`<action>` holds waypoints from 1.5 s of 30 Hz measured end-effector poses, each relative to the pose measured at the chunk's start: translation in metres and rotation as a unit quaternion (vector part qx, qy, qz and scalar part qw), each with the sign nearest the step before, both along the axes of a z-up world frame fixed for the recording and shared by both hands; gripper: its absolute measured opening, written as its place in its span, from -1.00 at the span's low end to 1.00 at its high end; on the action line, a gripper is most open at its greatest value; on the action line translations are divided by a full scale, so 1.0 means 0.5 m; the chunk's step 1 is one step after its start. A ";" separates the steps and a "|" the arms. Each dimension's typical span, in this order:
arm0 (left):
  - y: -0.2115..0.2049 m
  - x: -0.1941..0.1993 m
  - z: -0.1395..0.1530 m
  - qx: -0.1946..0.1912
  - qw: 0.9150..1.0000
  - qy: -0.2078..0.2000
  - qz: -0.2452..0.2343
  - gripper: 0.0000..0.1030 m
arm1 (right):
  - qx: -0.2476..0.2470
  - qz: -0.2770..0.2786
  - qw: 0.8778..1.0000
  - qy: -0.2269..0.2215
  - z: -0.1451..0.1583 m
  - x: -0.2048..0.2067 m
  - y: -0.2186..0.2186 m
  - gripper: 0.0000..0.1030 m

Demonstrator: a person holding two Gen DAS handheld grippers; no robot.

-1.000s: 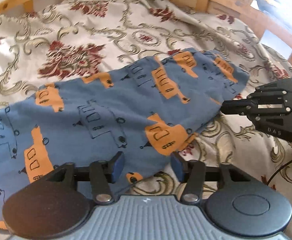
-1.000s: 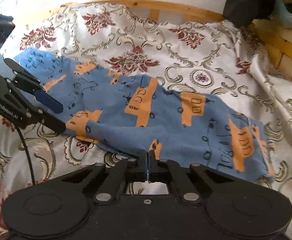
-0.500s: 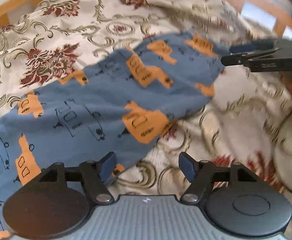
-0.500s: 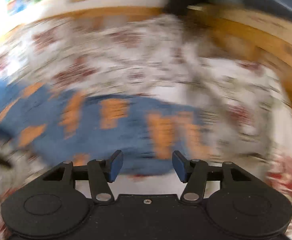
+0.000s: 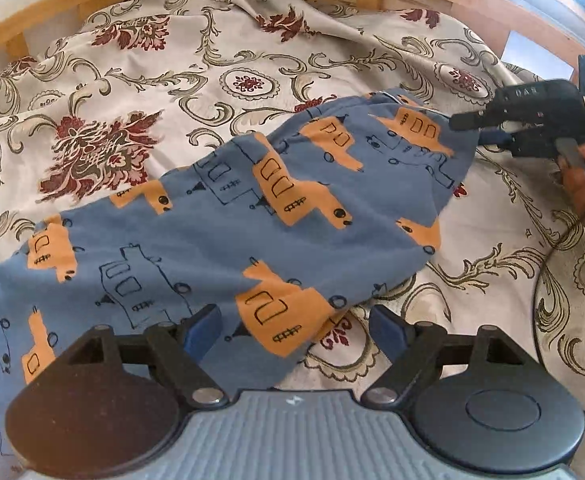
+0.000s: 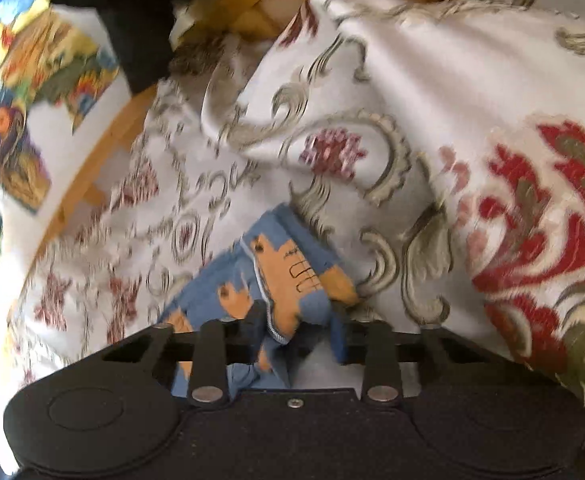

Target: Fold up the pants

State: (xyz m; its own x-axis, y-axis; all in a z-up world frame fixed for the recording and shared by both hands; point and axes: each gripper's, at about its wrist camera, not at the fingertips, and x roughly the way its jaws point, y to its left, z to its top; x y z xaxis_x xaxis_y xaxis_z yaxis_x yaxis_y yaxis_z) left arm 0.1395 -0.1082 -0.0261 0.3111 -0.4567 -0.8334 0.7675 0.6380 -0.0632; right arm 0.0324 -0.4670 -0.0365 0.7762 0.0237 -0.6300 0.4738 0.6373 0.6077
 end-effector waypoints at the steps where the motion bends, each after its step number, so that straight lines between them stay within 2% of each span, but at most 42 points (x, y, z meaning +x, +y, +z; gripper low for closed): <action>1: 0.000 -0.002 -0.001 0.001 1.000 0.000 0.000 0.65 | -0.019 -0.004 1.000 -0.002 0.007 -0.001 0.005 -0.63; 2: 0.001 -0.002 -0.002 0.002 1.000 0.000 0.000 0.65 | -0.043 -0.001 0.999 -0.003 0.013 -0.001 0.011 -0.71; 4: 0.002 -0.002 -0.005 0.004 1.000 0.002 0.001 0.65 | -0.132 0.016 0.991 -0.006 0.042 0.003 0.043 -0.72; 6: 0.003 0.000 -0.010 0.006 1.000 0.008 0.004 0.65 | -0.253 0.034 0.967 -0.002 0.069 0.006 0.083 -0.72; 7: 0.003 0.001 -0.012 0.006 1.000 0.010 0.006 0.65 | -0.315 0.041 0.948 0.009 0.072 0.011 0.106 -0.70; 8: 0.004 0.002 -0.014 0.005 1.000 0.012 0.008 0.65 | -0.350 0.047 0.935 0.031 0.064 0.021 0.118 -0.61; 11: 0.008 0.003 -0.011 0.001 1.000 0.011 0.012 0.65 | -0.356 0.060 0.927 0.107 0.013 0.045 0.111 -0.19; 13: 0.017 0.003 -0.002 -0.006 1.000 0.008 0.016 0.65 | -0.361 0.056 0.926 0.101 0.014 0.038 0.110 -0.06; 14: 0.026 0.003 0.004 -0.010 1.000 0.002 0.019 0.65 | -0.378 0.050 0.920 0.090 0.025 0.031 0.116 0.20; 15: 0.035 0.004 0.010 -0.013 1.000 -0.006 0.024 0.66 | -0.410 0.042 0.908 0.073 0.039 0.024 0.129 0.56; 17: 0.062 0.011 0.023 -0.020 0.999 -0.023 0.040 0.68 | -0.485 0.028 0.873 0.037 0.056 0.010 0.160 0.76; 18: 0.077 0.019 0.028 -0.023 0.998 -0.032 0.053 0.68 | -0.507 0.037 0.861 0.016 0.062 0.012 0.177 0.75; 19: 0.094 0.029 0.031 -0.024 0.996 -0.040 0.070 0.69 | -0.509 0.061 0.859 -0.001 0.065 0.022 0.187 0.73; 21: 0.126 0.059 0.034 -0.024 0.992 -0.046 0.113 0.70 | -0.480 0.147 0.865 -0.024 0.061 0.059 0.206 0.61; 23: 0.167 0.102 0.027 -0.028 0.985 -0.038 0.166 0.70 | -0.457 0.225 0.859 -0.046 0.051 0.106 0.226 0.62; 24: 0.186 0.120 0.018 -0.024 0.981 -0.033 0.190 0.70 | -0.441 0.263 0.857 -0.042 0.044 0.139 0.235 0.63; 26: 0.232 0.150 -0.008 -0.003 0.972 -0.016 0.236 0.70 | -0.418 0.310 0.854 -0.008 0.012 0.195 0.238 0.62; 28: 0.286 0.159 -0.040 0.028 0.964 0.004 0.263 0.70 | -0.428 0.320 0.845 0.029 -0.023 0.230 0.222 0.63; 29: 0.315 0.146 -0.045 0.019 0.967 0.001 0.256 0.69 | -0.428 0.315 0.846 0.032 -0.029 0.233 0.204 0.77; 30: 0.342 0.127 -0.044 0.018 0.970 -0.006 0.243 0.69 | -0.427 0.298 0.853 0.034 -0.025 0.234 0.182 0.81; 32: 0.364 0.091 -0.038 0.053 0.972 -0.022 0.227 0.70 | -0.439 0.281 0.852 0.041 -0.006 0.224 0.156 0.72; 34: 0.368 0.066 -0.021 0.066 0.971 -0.029 0.226 0.71 | -0.449 0.288 0.846 0.022 0.029 0.212 0.154 0.70; 35: 0.367 0.066 -0.009 0.055 0.972 -0.025 0.226 0.71 | -0.452 0.300 0.840 -0.001 0.051 0.217 0.163 0.74; 37: 0.360 0.090 0.021 0.002 0.974 -0.013 0.226 0.71 | -0.451 0.323 0.832 -0.029 0.074 0.246 0.194 0.80; 39: 0.336 0.151 0.039 -0.061 0.964 0.028 0.257 0.71 | -0.445 0.347 0.824 -0.053 0.085 0.298 0.237 0.80; 40: 0.326 0.181 0.040 -0.089 0.954 0.054 0.280 0.70 | -0.442 0.357 0.821 -0.062 0.090 0.310 0.253 0.80; 41: 0.318 0.210 0.038 -0.109 0.940 0.078 0.314 0.69 | -0.441 0.367 0.817 -0.069 0.093 0.336 0.273 0.79; 44: 0.305 0.287 0.010 -0.150 0.883 0.168 0.412 0.57 | -0.435 0.389 0.807 -0.085 0.101 0.396 0.333 0.78; 45: 0.304 0.299 -0.004 -0.151 0.869 0.190 0.431 0.52 | -0.431 0.395 0.807 -0.088 0.103 0.409 0.349 0.77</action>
